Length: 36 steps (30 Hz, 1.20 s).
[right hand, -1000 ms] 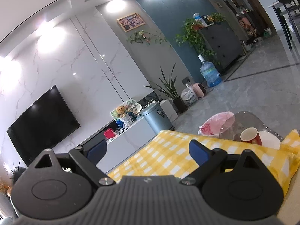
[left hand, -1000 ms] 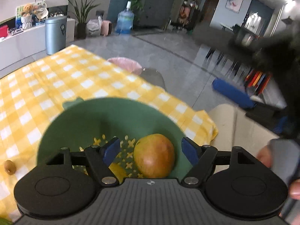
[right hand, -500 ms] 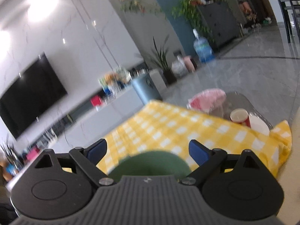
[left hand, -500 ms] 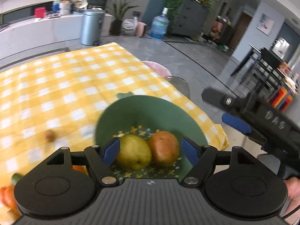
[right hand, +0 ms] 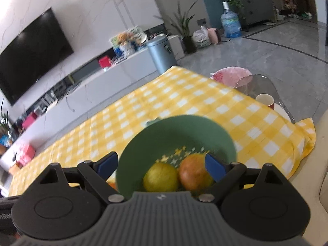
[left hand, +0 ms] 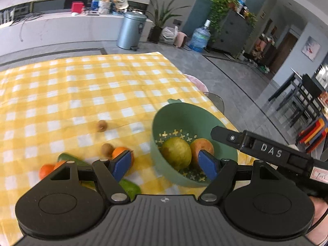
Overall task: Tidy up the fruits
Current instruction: 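Open both grippers to drop the pears into the colander, then move the right gripper to an orange and close on it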
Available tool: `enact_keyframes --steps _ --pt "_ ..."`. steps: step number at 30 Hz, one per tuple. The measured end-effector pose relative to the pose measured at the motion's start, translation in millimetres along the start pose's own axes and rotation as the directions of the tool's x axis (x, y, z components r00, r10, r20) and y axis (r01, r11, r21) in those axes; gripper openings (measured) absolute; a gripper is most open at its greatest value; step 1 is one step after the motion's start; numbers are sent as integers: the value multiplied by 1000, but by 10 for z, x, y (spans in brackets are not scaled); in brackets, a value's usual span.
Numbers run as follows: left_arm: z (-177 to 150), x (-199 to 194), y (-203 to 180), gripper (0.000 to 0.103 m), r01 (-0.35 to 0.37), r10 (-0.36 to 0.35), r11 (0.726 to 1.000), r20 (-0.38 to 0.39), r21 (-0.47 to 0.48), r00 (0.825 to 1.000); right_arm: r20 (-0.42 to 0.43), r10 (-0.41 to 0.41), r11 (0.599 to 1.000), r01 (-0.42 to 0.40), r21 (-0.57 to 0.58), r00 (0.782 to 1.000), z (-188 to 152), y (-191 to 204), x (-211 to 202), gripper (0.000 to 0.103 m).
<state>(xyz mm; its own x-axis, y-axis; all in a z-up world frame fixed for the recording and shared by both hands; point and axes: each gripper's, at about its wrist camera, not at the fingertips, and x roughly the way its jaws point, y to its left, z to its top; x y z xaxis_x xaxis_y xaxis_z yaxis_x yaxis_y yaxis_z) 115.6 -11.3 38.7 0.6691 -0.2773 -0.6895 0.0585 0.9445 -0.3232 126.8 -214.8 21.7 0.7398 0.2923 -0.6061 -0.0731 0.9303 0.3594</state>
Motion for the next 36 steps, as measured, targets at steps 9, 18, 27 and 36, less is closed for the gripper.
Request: enact_keyframes --steps 9,18,27,36 --pt "-152 -449 329 87 -51 56 993 45 -105 997 -114 59 988 -74 -139 992 -172 591 -28 88" --pt "-367 -753 858 87 -139 166 951 76 -275 983 -155 104 965 -137 -222 982 -367 1171 -79 88" --pt "-676 -829 1432 88 -131 177 894 69 -429 982 -223 88 949 -150 -277 971 -607 1553 32 91" --pt "-817 -566 1642 88 -161 169 863 -26 -479 985 -255 70 964 -132 -232 964 -769 1385 335 86"
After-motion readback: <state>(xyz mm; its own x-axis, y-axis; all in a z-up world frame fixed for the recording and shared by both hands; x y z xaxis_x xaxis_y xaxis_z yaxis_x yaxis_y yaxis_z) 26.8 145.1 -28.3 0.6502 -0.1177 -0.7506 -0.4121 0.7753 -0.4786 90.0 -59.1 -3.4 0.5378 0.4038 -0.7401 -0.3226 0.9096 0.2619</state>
